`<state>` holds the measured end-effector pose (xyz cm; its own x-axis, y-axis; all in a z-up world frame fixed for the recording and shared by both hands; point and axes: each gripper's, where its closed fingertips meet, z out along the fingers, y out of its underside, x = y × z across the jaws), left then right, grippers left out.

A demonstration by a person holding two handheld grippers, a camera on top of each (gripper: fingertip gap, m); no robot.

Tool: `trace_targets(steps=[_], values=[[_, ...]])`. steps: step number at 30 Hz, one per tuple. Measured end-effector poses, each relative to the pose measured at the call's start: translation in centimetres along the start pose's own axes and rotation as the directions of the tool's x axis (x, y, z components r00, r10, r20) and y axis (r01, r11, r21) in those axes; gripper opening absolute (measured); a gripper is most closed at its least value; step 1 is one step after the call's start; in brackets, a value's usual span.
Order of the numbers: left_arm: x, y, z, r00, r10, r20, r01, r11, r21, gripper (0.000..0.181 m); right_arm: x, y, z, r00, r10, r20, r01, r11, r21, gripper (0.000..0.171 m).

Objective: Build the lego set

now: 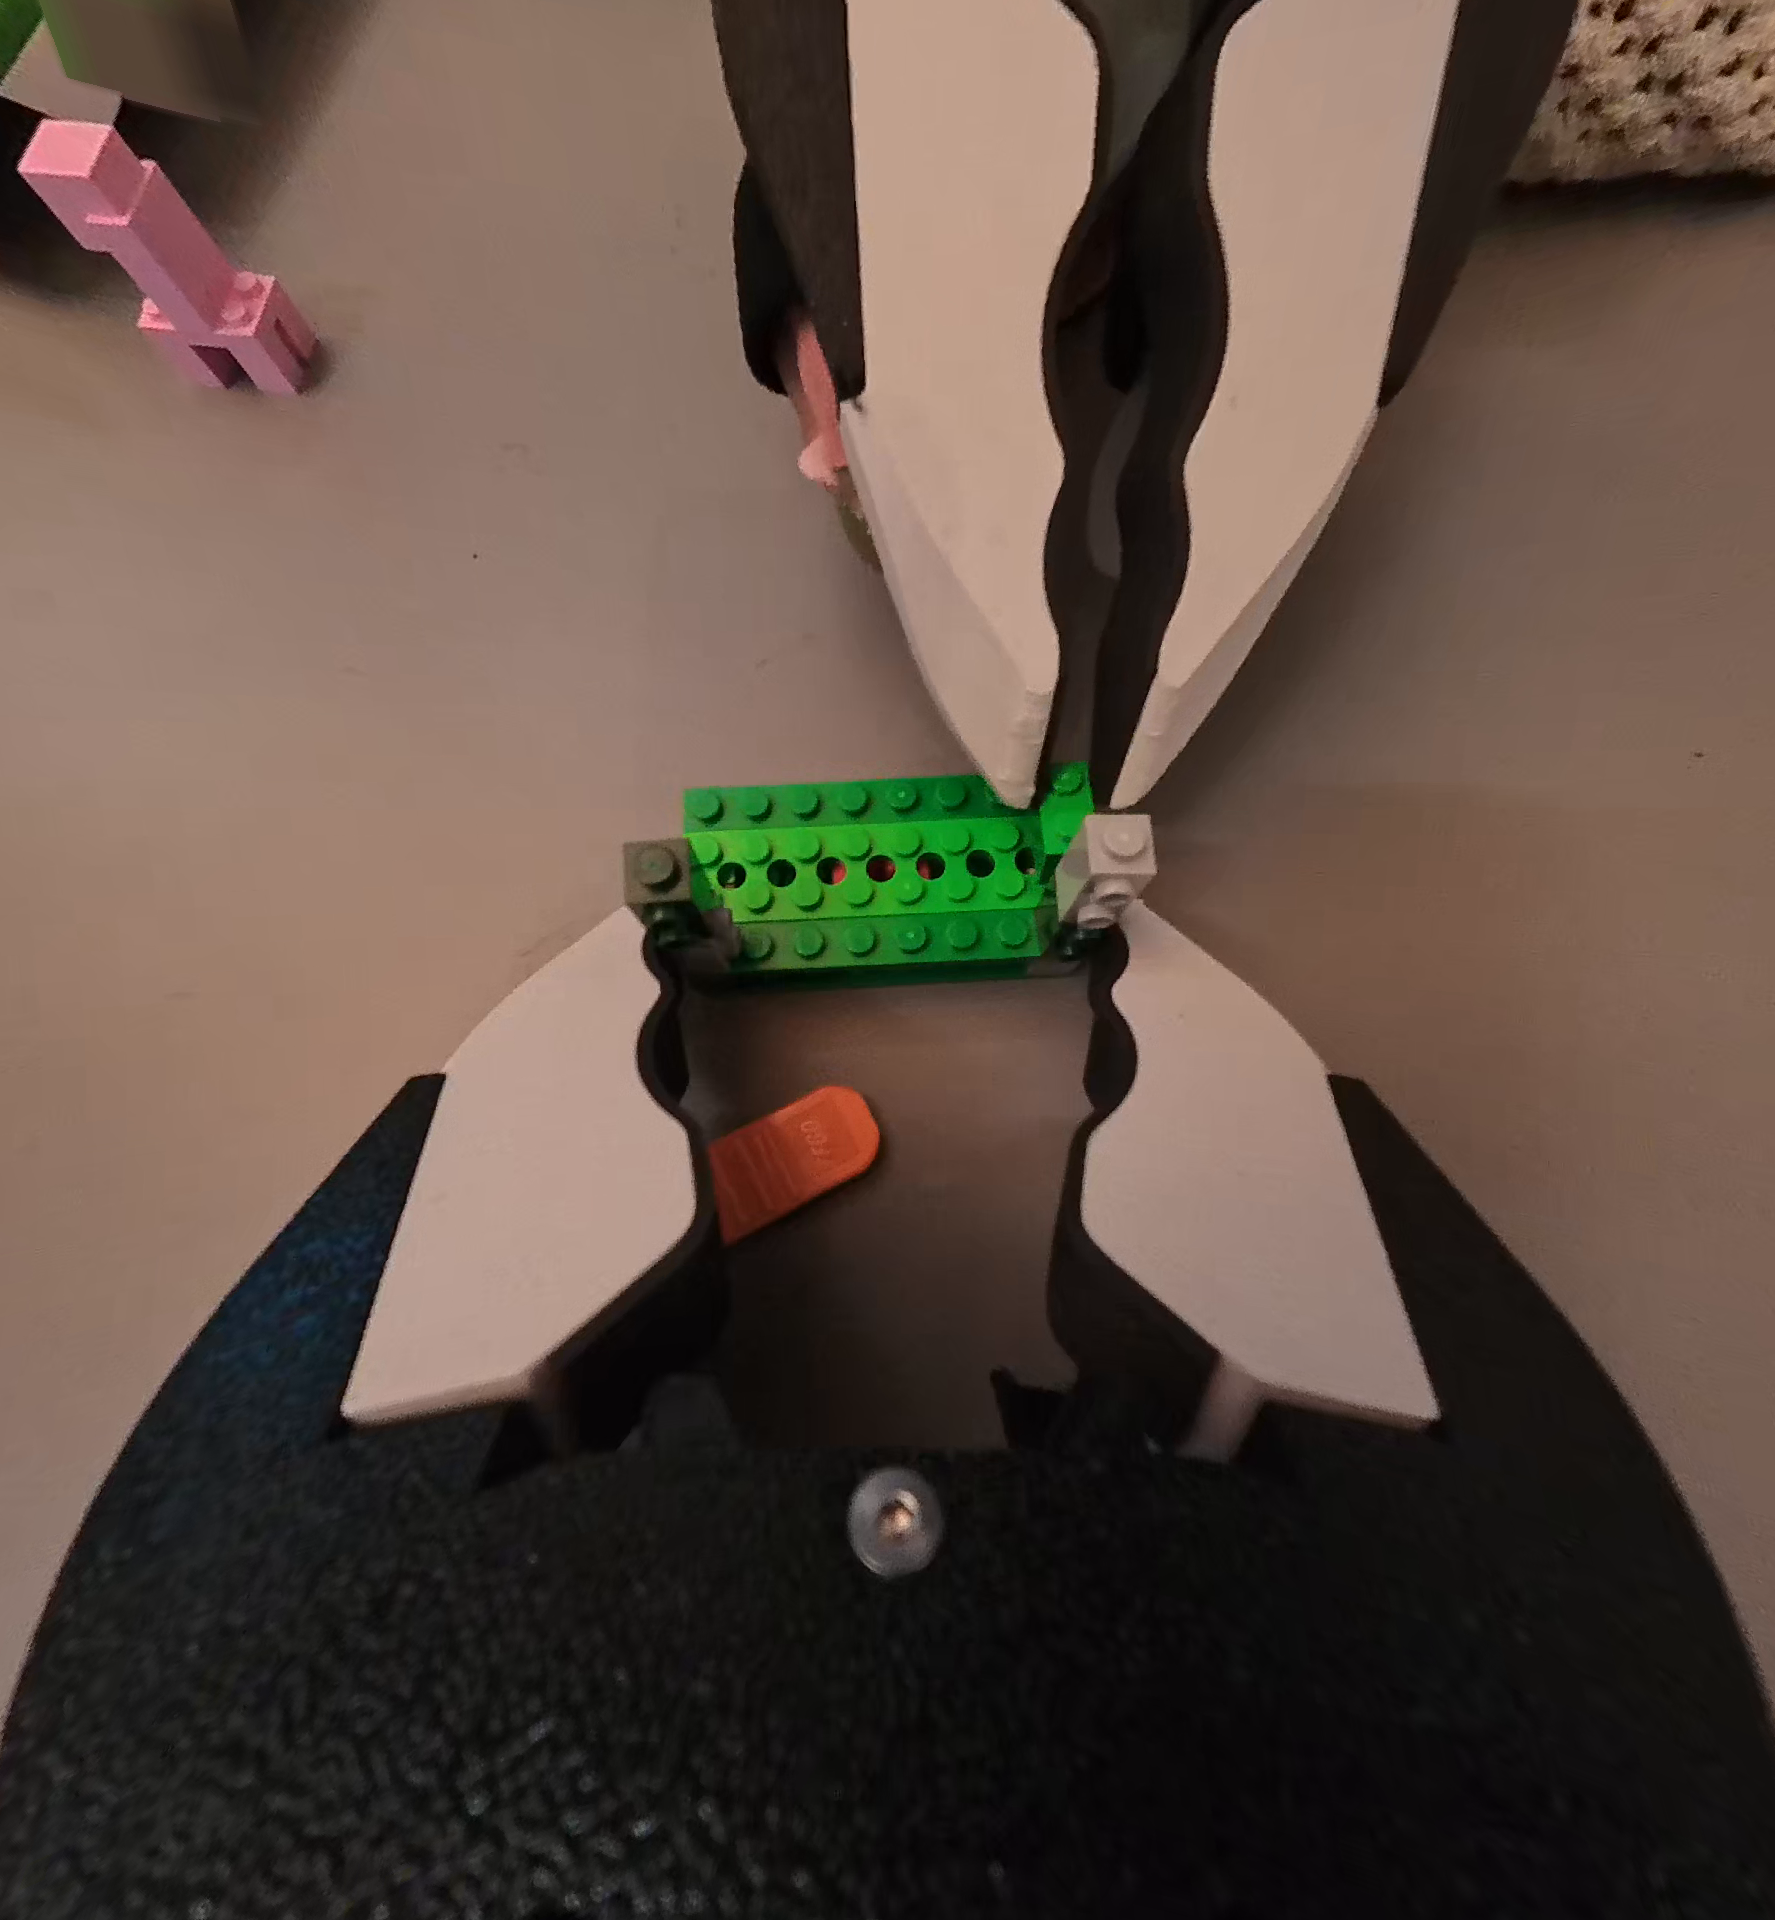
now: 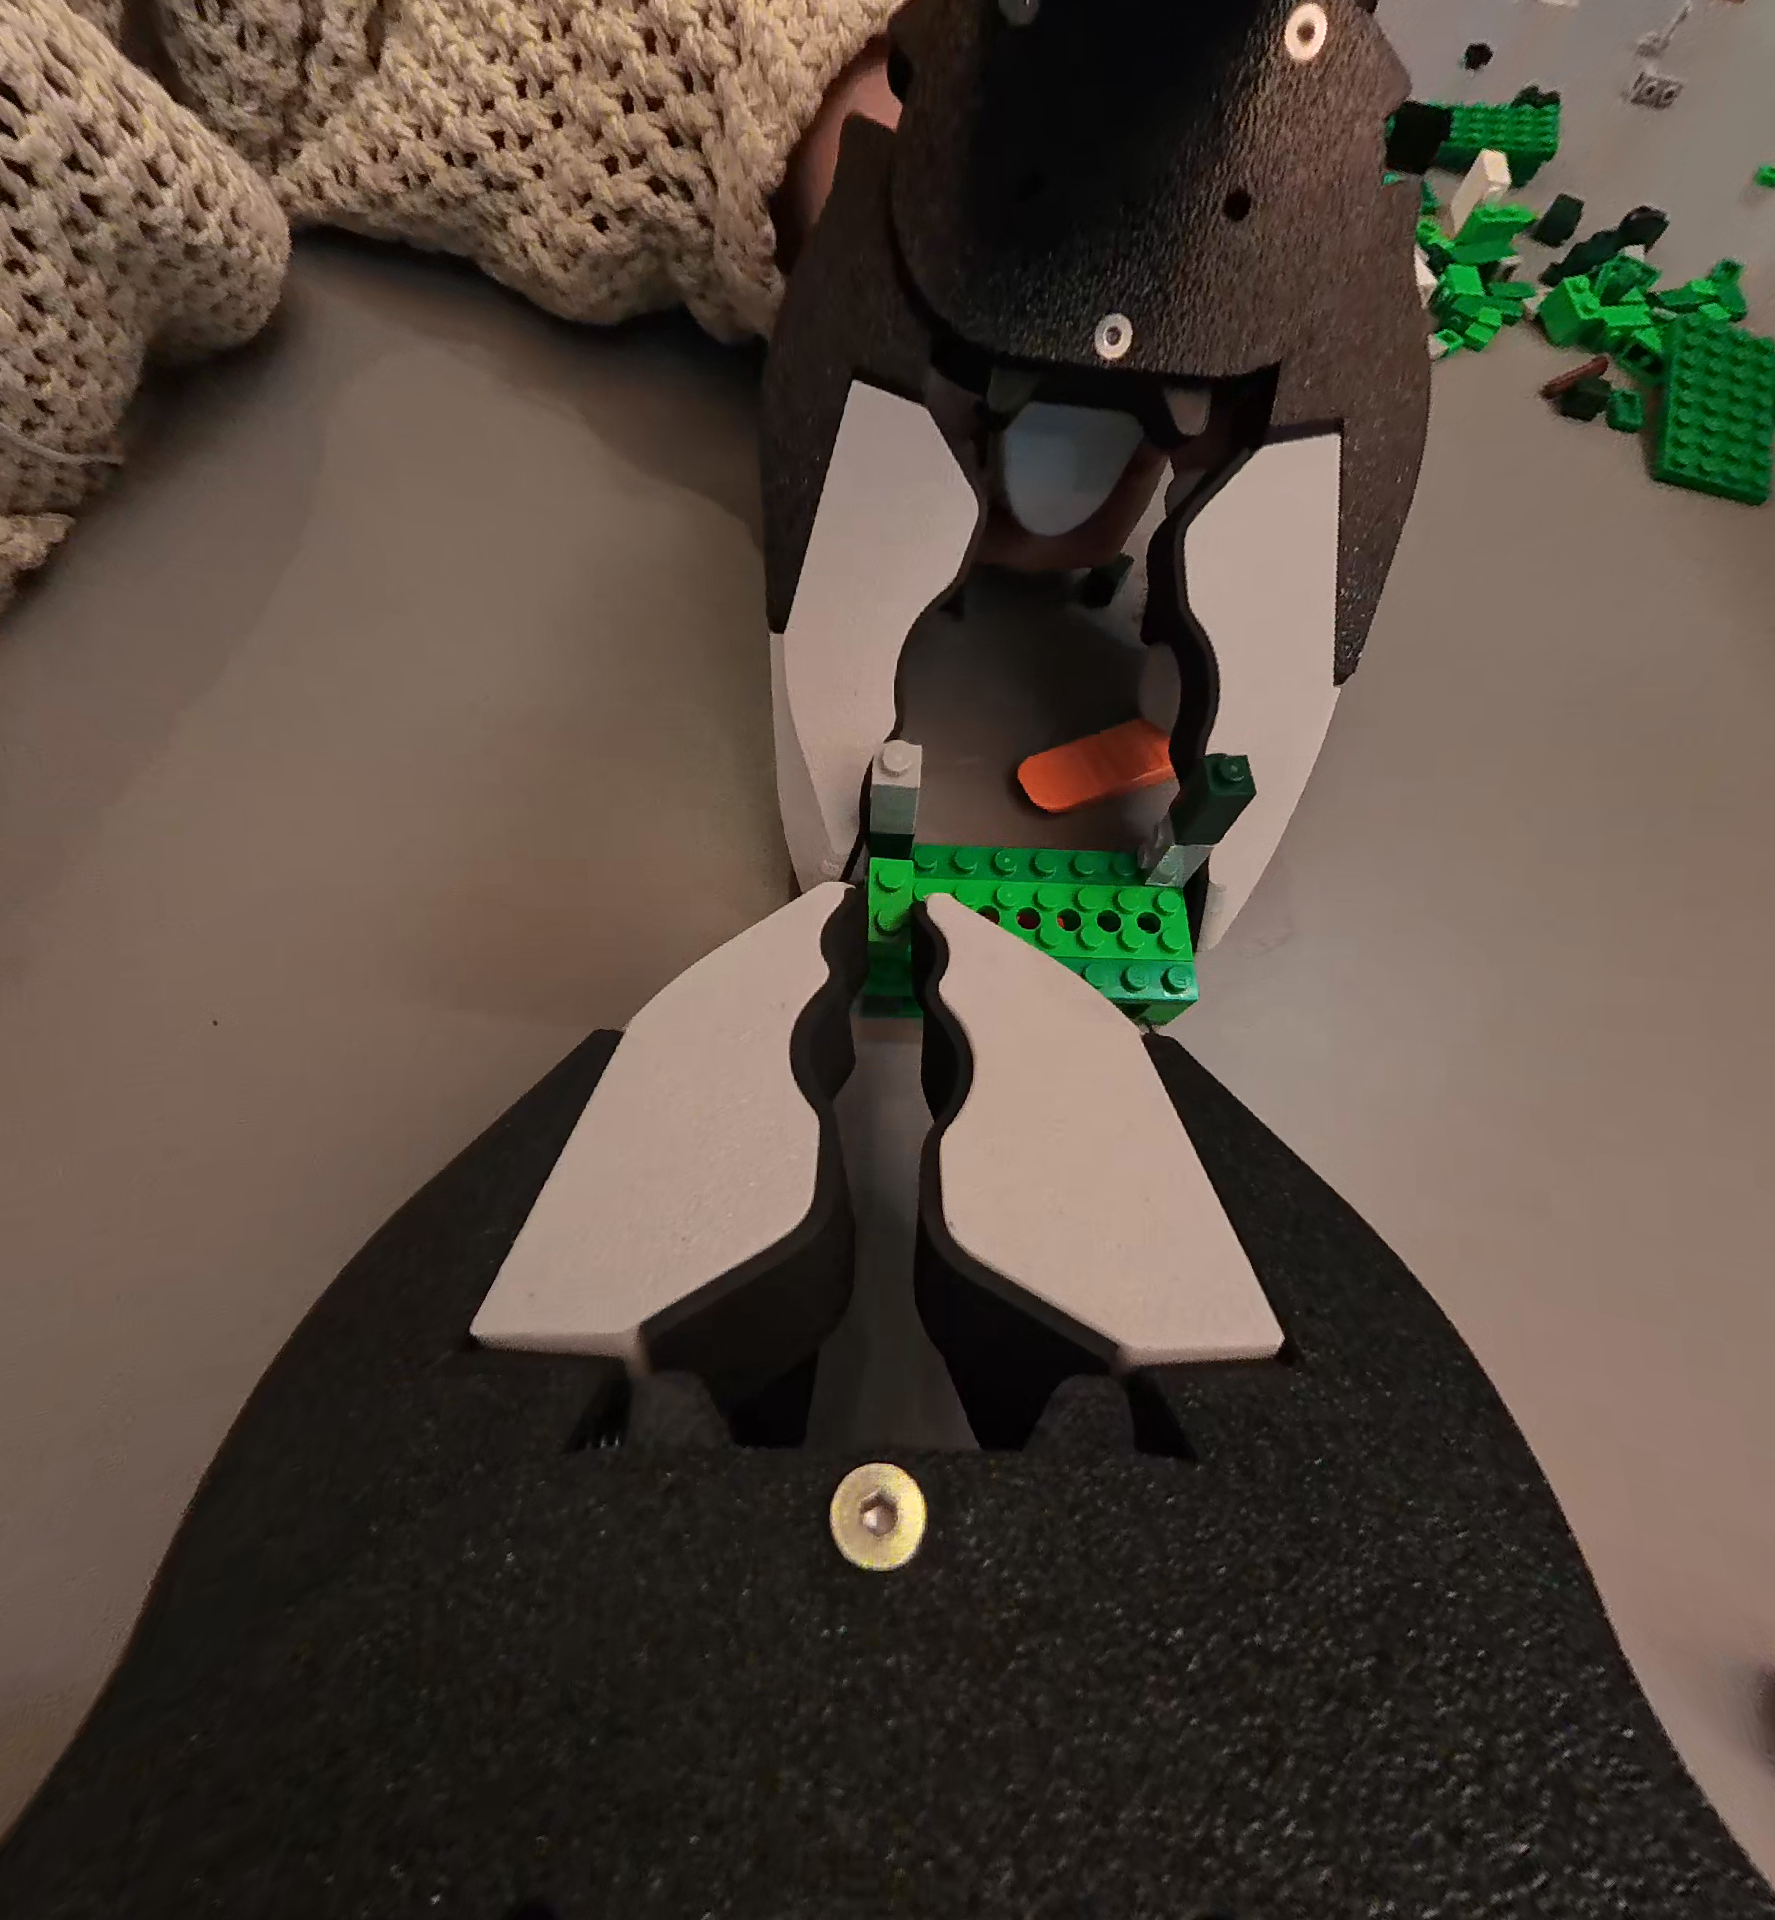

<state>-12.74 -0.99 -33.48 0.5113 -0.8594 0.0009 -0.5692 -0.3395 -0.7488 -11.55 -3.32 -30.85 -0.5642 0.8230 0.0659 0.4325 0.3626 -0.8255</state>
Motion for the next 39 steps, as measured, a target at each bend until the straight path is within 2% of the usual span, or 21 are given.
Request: trace_targets(steps=[9,14,17,21,23,25,27,29,33,35,39], values=[[0.0,0.0,0.0,1.0,0.0,0.0,0.0,1.0,0.0,0.076,0.0,0.0,0.2,1.0,0.007,0.011,-0.007,1.0,-0.025,0.008],[-0.1,0.0,0.0,1.0,-0.005,0.007,0.005,1.0,0.0,0.075,0.1,-0.3,-0.3,1.0,-0.009,-0.014,0.009,1.0,0.013,0.021],[-0.1,0.0,0.0,1.0,-0.007,0.009,0.007,1.0,0.0,0.076,0.0,-0.5,-0.7,1.0,-0.019,-0.016,0.02,0.999,0.033,0.023],[-0.6,0.0,-0.1,0.999,-0.04,0.022,0.04,0.999,0.006,0.075,0.3,-1.0,-1.1,0.993,-0.066,-0.096,0.071,0.996,0.049,0.042],[-1.0,-0.1,-0.4,0.996,-0.082,0.029,0.081,0.996,0.025,0.075,0.9,-1.3,-1.3,0.97,-0.133,-0.202,0.142,0.99,0.027,0.054],[-1.7,-0.4,-1.1,0.992,-0.116,0.047,0.113,0.992,0.047,0.075,1.4,-1.5,-1.3,0.921,-0.244,-0.303,0.248,0.968,-0.026,0.059],[-2.5,-1.0,-2.1,0.986,-0.146,0.081,0.14,0.987,0.075,0.075,2.2,-2.0,-1.4,0.827,-0.354,-0.437,0.349,0.932,-0.095,0.066],[-3.1,-1.5,-3.0,0.978,-0.18,0.109,0.17,0.981,0.097,0.075,3.0,-2.3,-1.5,0.686,-0.489,-0.538,0.438,0.869,-0.232,0.068],[-3.5,-2.0,-3.9,0.964,-0.239,0.12,0.225,0.967,0.119,0.075,3.9,-2.7,-0.6,0.404,-0.724,-0.559,0.518,0.685,-0.512,0.066],[-3.4,-2.1,-4.0,0.963,-0.243,0.118,0.229,0.966,0.118,0.075,4.1,-3.1,-0.2,0.331,-0.766,-0.551,0.533,0.634,-0.56,0.061],[-3.4,-2.0,-4.0,0.965,-0.222,0.136,0.21,0.973,0.1,0.075,5.1,-3.3,-0.5,0.279,-0.777,-0.565,0.501,0.619,-0.605,0.054]])
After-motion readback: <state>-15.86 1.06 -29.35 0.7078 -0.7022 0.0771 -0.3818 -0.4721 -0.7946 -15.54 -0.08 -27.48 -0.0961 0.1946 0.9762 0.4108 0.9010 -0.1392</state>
